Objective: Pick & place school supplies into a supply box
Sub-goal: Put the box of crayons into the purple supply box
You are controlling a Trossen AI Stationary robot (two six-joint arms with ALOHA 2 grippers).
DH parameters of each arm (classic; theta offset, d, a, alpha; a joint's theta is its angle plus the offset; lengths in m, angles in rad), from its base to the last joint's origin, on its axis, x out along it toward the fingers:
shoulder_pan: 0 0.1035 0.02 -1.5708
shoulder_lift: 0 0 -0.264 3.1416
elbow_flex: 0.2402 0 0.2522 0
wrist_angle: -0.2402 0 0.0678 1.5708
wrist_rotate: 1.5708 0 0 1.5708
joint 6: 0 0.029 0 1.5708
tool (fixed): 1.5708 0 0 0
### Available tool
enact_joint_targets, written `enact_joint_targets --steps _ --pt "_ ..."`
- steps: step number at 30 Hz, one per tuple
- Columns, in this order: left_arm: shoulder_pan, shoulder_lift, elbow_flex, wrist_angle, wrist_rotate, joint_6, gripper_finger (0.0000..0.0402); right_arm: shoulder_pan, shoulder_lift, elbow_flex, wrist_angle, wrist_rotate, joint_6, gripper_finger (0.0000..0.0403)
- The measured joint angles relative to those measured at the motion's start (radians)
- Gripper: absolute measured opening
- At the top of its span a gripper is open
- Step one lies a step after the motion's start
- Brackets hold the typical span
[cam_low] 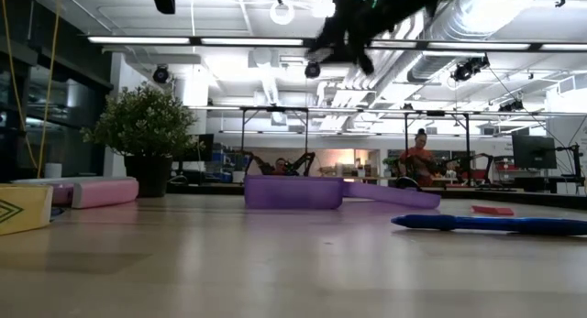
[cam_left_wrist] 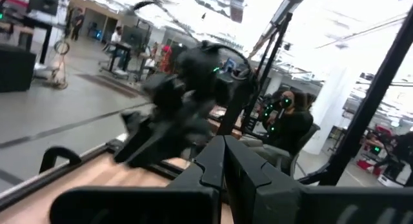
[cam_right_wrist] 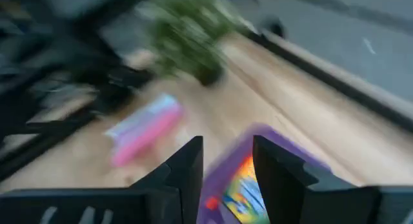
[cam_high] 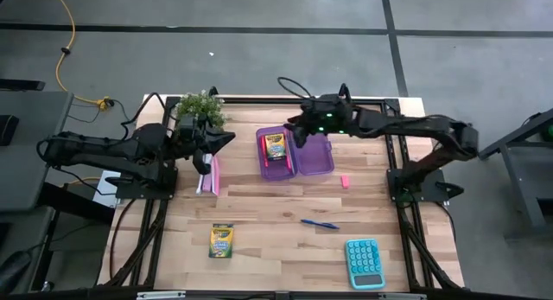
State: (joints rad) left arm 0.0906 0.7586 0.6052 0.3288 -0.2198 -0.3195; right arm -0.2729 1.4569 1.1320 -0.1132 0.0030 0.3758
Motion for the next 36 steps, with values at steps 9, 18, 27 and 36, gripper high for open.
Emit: enact_joint_targets --steps 9,18,27,36 --pt "0.000 -0.041 0.000 -0.001 0.001 0.081 0.0000 0.125 -0.191 0.000 0.190 -0.128 -0.184 0.0126" --pt "0.000 -0.035 0.000 -0.003 0.001 0.114 0.0000 0.184 -0.208 0.000 0.213 -0.127 -0.201 0.0126" --pt "0.000 -0.035 0.000 -0.013 -0.003 0.114 0.0001 0.182 -0.208 0.000 0.223 -0.125 -0.201 0.0126" --pt "0.000 -0.035 0.000 -0.028 -0.006 0.064 0.0059 0.182 -0.208 0.000 0.223 -0.125 -0.201 0.0126"
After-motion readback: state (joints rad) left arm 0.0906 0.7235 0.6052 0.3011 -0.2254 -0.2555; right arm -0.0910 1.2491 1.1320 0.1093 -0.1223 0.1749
